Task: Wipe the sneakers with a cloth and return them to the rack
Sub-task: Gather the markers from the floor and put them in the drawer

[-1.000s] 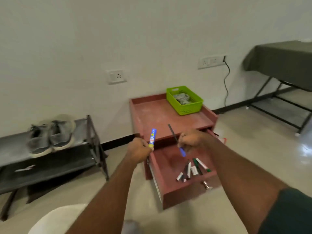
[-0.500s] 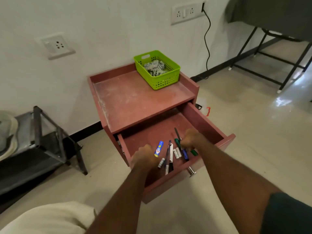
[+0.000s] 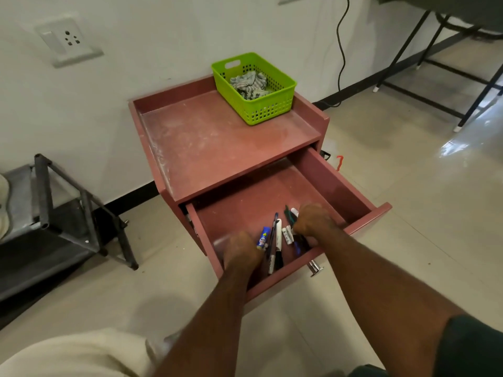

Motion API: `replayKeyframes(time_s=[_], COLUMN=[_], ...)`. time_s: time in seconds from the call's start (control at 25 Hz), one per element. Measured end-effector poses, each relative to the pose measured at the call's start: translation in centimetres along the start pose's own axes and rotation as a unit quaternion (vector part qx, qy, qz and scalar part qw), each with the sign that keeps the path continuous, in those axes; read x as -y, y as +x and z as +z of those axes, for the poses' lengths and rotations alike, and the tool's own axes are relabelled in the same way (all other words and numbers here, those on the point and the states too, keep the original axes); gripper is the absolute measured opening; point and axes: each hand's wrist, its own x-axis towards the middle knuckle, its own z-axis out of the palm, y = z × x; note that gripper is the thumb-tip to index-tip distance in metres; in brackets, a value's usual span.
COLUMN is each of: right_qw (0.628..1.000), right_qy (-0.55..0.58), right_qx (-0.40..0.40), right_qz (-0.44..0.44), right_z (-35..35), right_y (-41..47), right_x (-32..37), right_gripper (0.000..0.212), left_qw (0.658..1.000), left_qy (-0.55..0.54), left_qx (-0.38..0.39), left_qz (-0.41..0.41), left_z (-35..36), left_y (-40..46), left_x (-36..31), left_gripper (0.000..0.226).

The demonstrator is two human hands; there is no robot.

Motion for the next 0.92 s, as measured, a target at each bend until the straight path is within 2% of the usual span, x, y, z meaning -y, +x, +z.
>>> replayKeyframes(time_s=[0.12,0.2,0.36,0.48,0.6,0.72,0.88,0.92], right_qw=[0.998,0.991,0.959,0.922,0.901,0.881,0.847,0.840], right_qy=[0.043,0.069,0.104,0.130,0.140,0.129,-0.001,-0.022], right_qx=[-0.035,-0.070,-0.131,-0.149,-0.103,-0.031,0.125,0.142], right_qz=[-0.034,-0.093,-0.230,-0.334,-0.397,-0.453,-0.517,-0.523], right_z=[-0.7,-1.7,-3.6,-3.3,-2.1,0.2,6.5,8.9], right_y=[-0.5,-0.9,-3.4,-6.7,-11.1,-16.9,-25.9,-27.7], right_x=[1.4,3.3,10.3,17.5,25.2,33.8,43.9,45.6], right_gripper=[0.025,0.017,0.006,0.004,0.003,0.003,0.021,0.023], left_qw=[0.997,0.990,0.984,0.976,0.971,0.960,0.927,0.920], left_qy=[-0.072,-0.108,-0.076,-0.041,-0.009,-0.021,-0.064,-0.080], left_qx=[-0.041,-0.083,-0.147,-0.195,-0.228,-0.280,-0.348,-0.352], left_qz=[0.002,0.030,0.072,0.083,0.066,-0.006,-0.125,-0.150], left_z=[-2.2,-5.0,-12.8,-19.7,-25.9,-30.8,-32.6,-32.0], left_y=[-0.7,-0.8,-1.6,-3.4,-6.3,-10.9,-17.1,-18.3], left_x=[0.0,0.2,3.5,9.5,17.1,26.3,39.3,42.2], left_gripper=[0.034,0.028,0.026,0.024,0.023,0.027,0.027,0.027])
